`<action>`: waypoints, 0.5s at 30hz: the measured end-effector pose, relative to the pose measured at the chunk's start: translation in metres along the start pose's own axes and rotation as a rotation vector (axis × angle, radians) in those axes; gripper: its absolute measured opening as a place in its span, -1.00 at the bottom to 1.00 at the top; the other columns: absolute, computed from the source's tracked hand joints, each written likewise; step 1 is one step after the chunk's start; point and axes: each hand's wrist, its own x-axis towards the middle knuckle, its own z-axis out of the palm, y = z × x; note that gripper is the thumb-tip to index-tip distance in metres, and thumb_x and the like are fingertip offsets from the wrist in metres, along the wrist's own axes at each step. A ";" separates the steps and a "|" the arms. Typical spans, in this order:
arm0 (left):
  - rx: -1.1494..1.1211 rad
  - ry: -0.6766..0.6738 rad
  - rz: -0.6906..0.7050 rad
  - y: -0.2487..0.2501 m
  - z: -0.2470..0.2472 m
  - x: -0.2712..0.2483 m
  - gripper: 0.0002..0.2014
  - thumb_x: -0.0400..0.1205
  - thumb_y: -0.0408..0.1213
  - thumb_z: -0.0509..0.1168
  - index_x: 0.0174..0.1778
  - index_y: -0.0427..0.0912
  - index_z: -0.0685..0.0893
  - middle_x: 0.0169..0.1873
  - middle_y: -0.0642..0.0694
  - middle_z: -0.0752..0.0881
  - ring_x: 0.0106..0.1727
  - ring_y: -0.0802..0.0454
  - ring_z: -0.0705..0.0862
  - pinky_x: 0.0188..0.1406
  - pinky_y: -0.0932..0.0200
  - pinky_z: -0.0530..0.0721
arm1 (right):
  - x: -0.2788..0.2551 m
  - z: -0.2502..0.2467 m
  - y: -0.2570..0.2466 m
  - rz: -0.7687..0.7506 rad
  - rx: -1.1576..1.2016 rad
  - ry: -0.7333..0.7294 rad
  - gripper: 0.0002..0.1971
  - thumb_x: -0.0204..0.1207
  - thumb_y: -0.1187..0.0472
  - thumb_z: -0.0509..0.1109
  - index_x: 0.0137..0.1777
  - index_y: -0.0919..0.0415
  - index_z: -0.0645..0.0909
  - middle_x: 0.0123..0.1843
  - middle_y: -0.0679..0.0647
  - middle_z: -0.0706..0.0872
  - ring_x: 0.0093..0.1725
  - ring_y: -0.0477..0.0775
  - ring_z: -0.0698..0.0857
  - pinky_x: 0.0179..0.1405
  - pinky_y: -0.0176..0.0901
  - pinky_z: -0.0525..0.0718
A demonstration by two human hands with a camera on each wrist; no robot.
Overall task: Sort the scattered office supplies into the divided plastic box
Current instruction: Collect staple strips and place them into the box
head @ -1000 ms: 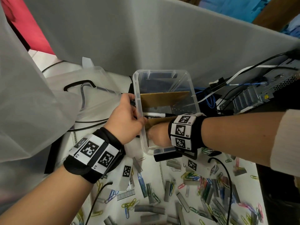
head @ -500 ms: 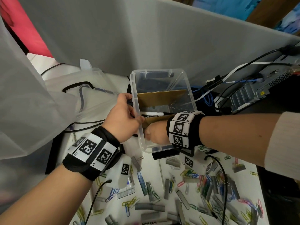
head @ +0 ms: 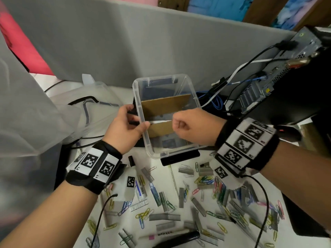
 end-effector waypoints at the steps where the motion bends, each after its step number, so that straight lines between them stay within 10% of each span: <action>1: 0.043 0.033 0.028 -0.001 -0.001 -0.004 -0.50 0.56 -0.20 0.42 0.38 -0.06 0.38 -0.03 -0.07 0.61 -0.08 -0.08 0.72 -0.01 0.04 0.75 | -0.013 -0.001 0.003 0.007 0.057 0.056 -0.89 0.52 0.34 0.25 -0.16 0.25 0.61 -0.21 0.01 0.68 -0.24 -0.10 0.60 -0.21 -0.42 0.54; 4: 0.149 0.162 0.168 -0.009 -0.007 -0.026 -0.77 0.58 -0.25 0.38 0.07 -0.16 0.49 -0.12 -0.04 0.59 -0.18 0.01 0.62 -0.30 0.53 0.53 | -0.052 0.007 0.016 0.054 0.202 0.107 -0.89 0.47 0.35 0.39 -0.26 0.18 0.63 -0.32 -0.04 0.68 -0.37 -0.20 0.57 -0.33 -0.45 0.51; 11: 0.488 -0.272 0.069 -0.046 0.012 -0.072 -0.84 0.63 -0.28 0.30 -0.26 0.02 0.63 -0.32 0.07 0.72 -0.28 0.13 0.68 -0.26 0.29 0.60 | -0.089 0.095 0.046 0.298 0.189 -0.129 -0.89 0.51 0.28 0.35 -0.16 0.08 0.68 -0.26 -0.18 0.61 -0.21 -0.20 0.61 -0.27 -0.47 0.51; 15: 0.866 -0.360 0.051 -0.065 0.039 -0.065 -0.85 0.58 -0.17 0.29 0.04 -0.02 0.65 -0.01 -0.01 0.66 0.07 -0.01 0.64 -0.05 0.25 0.52 | -0.080 0.144 0.046 0.308 0.151 -0.172 -0.77 0.47 0.25 0.33 0.11 0.05 0.55 0.06 -0.07 0.58 0.13 0.01 0.59 0.04 -0.19 0.56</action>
